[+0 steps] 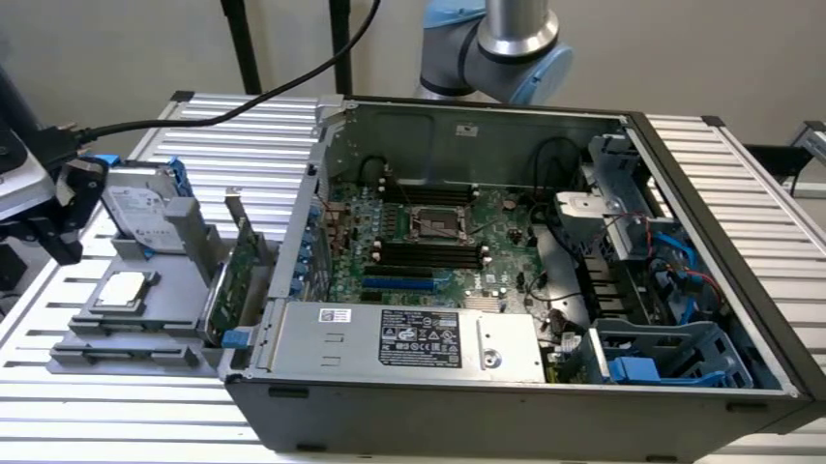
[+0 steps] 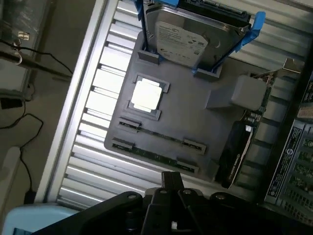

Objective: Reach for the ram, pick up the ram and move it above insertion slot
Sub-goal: 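Pick up the ram and move it above insertion slot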

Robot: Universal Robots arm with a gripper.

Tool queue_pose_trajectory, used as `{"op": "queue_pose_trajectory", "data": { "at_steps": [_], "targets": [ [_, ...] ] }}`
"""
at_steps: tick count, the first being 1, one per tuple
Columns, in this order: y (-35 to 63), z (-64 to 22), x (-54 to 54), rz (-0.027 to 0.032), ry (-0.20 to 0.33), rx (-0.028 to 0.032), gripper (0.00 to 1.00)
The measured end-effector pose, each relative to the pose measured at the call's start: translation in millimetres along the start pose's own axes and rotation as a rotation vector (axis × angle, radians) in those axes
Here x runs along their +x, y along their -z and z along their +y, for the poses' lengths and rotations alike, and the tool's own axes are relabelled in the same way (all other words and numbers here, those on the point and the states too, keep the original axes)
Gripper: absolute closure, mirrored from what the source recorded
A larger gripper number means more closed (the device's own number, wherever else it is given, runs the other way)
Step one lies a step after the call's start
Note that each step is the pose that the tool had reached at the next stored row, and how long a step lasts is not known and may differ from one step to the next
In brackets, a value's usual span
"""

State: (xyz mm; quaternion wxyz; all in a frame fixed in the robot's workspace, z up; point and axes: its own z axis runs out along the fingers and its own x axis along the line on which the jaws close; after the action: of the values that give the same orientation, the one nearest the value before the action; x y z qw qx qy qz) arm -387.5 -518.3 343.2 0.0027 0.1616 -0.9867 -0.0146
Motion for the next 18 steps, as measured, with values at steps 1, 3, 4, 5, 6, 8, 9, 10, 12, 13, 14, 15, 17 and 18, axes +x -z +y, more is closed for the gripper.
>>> {"op": "queue_pose_trajectory", "data": {
  "at_steps": [1,3,4,5,6,8,9,10,12,13,14,15,17,18],
  "targets": [
    [-0.5,0.0,0.0,0.0005,0.017,0.0000,0.89],
    [-1.4,-0.1,0.0,0.0017,0.055,0.0001,0.89],
    [-1.9,0.0,0.0,0.0022,0.072,0.0001,0.89],
    [-2.3,-0.1,0.0,0.0027,0.090,0.0001,0.89],
    [-2.7,-0.1,0.0,0.0032,0.108,0.0001,0.89],
    [-3.5,-0.1,0.0,0.0043,0.145,0.0001,0.89],
    [-3.9,-0.1,0.0,0.0049,0.164,0.0001,0.89],
    [-4.3,-0.1,0.0,0.0054,0.183,0.0002,0.89],
    [-5.0,-0.1,0.0,0.0063,0.218,0.0002,0.89],
    [-5.3,-0.2,0.0,0.0064,0.237,0.0004,0.89],
    [-5.7,-0.2,0.0,0.0064,0.254,0.0007,0.89],
    [-6.0,-0.2,0.0,0.0066,0.274,0.0009,0.89],
    [-6.8,-0.3,-0.1,0.0067,0.310,0.0014,0.89],
    [-7.2,-0.2,0.0,0.0068,0.328,0.0018,0.89]
  ]
}}
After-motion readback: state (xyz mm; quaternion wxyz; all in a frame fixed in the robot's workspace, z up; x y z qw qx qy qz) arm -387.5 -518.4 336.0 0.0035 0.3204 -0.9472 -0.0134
